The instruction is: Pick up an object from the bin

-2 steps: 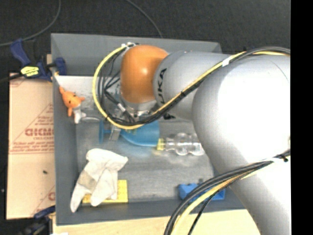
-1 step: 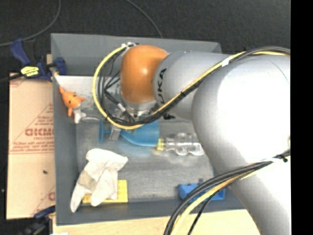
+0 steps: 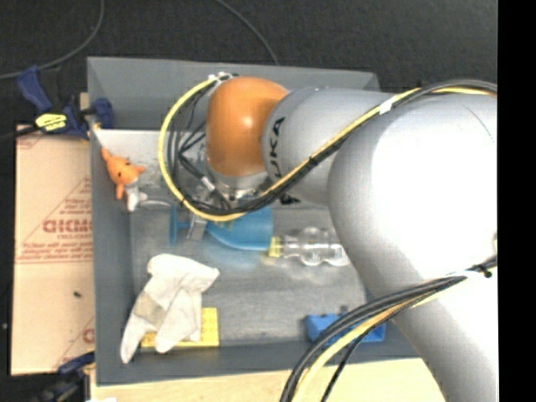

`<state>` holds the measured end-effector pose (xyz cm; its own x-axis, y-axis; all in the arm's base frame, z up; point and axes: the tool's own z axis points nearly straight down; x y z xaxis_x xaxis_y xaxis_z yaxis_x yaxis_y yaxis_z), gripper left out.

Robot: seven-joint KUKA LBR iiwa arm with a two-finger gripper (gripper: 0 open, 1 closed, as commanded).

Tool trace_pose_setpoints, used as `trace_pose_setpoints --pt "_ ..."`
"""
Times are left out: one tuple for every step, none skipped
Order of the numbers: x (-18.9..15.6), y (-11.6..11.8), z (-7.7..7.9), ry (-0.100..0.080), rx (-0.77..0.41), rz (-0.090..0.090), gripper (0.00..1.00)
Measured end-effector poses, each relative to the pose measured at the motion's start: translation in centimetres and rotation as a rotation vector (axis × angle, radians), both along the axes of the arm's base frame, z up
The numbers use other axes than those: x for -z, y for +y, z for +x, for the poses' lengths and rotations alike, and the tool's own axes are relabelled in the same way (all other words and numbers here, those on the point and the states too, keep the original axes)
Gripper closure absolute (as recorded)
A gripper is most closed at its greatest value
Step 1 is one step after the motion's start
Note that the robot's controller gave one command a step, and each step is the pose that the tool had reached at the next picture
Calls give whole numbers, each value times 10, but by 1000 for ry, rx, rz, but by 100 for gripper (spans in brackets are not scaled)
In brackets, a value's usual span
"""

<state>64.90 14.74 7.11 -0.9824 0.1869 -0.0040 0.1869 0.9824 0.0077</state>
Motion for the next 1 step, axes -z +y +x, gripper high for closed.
trace_pose_setpoints --pt "0 0 0 0 0 0 100"
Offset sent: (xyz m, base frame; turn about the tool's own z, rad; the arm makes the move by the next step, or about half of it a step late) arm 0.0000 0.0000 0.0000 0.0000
